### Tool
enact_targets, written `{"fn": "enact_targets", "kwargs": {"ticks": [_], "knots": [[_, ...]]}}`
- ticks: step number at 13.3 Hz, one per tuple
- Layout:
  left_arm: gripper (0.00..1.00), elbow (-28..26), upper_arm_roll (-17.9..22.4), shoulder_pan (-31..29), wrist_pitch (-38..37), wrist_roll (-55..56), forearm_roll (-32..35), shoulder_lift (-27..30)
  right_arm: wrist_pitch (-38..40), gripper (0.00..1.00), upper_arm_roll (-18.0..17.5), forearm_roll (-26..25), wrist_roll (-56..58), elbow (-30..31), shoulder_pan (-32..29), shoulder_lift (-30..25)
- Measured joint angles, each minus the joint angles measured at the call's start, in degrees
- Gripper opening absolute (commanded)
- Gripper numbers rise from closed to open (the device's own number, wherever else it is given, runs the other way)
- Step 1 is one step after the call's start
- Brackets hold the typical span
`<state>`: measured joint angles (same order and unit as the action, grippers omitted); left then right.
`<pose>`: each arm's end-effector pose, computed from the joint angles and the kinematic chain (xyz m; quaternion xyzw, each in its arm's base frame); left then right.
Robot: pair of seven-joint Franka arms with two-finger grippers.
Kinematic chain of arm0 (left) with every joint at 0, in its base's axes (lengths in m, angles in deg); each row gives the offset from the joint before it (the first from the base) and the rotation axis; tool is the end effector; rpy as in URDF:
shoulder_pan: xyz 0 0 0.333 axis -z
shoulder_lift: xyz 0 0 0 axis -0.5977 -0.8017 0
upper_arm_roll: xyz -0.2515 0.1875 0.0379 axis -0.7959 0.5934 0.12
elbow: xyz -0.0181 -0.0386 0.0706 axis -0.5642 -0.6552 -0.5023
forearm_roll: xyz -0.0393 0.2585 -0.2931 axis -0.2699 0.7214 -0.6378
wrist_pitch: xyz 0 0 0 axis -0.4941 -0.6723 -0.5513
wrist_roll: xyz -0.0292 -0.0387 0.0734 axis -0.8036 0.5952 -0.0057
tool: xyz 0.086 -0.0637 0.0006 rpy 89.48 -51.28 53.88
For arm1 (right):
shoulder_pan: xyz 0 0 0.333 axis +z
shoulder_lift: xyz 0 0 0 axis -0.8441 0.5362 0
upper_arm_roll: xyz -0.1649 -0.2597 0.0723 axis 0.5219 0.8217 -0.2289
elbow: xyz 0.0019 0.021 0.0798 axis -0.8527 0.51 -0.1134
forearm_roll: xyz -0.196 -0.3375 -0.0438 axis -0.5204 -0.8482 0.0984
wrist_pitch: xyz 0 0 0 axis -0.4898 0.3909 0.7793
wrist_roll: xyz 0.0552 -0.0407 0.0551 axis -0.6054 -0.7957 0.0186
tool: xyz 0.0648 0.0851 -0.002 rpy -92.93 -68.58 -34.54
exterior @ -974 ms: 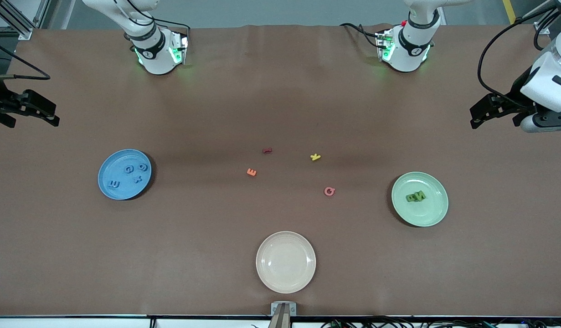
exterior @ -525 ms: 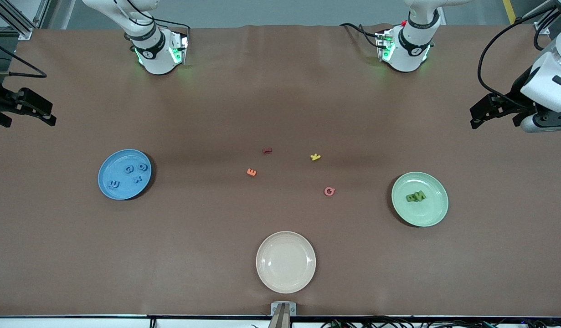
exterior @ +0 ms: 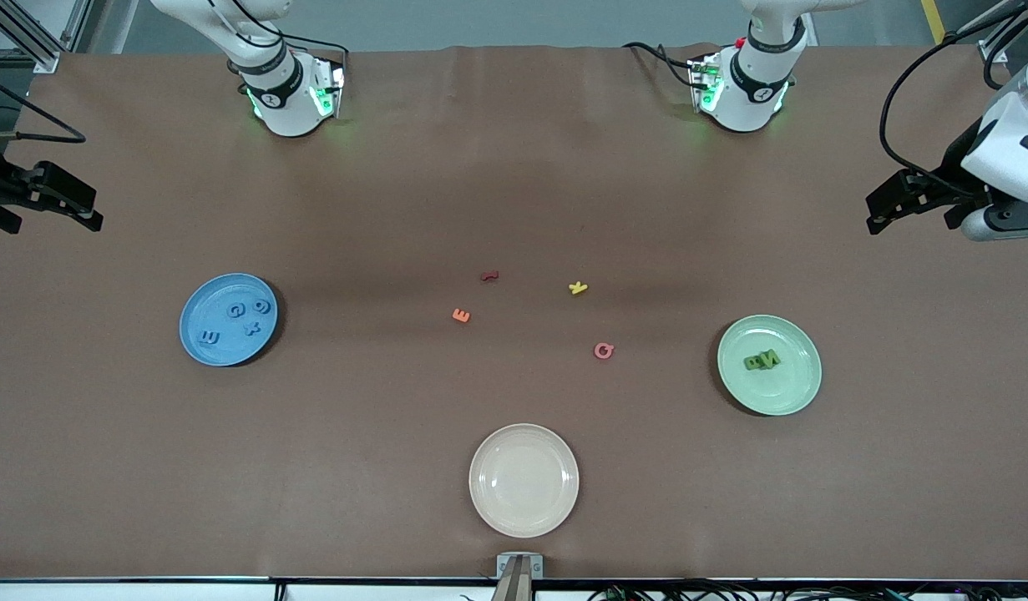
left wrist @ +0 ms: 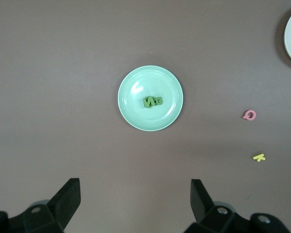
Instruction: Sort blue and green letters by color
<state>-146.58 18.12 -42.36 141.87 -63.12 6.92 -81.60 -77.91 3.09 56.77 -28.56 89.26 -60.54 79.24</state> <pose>0.5473 -0.0618 0.6336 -0.9993 -0.0209 -0.0269 0.0161 0.5596 0.0026 0.6616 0.9998 0.0154 0.0100 0.0101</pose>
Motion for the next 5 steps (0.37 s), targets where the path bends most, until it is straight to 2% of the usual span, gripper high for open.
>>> {"fn": "enact_targets", "kwargs": {"ticks": [5], "knots": [[1.00, 2.50, 0.06, -0.01, -2.74, 0.00, 0.00, 0.03, 0.00, 1.00, 0.14, 0.00, 0.00, -0.01, -0.01, 0.01]]}}
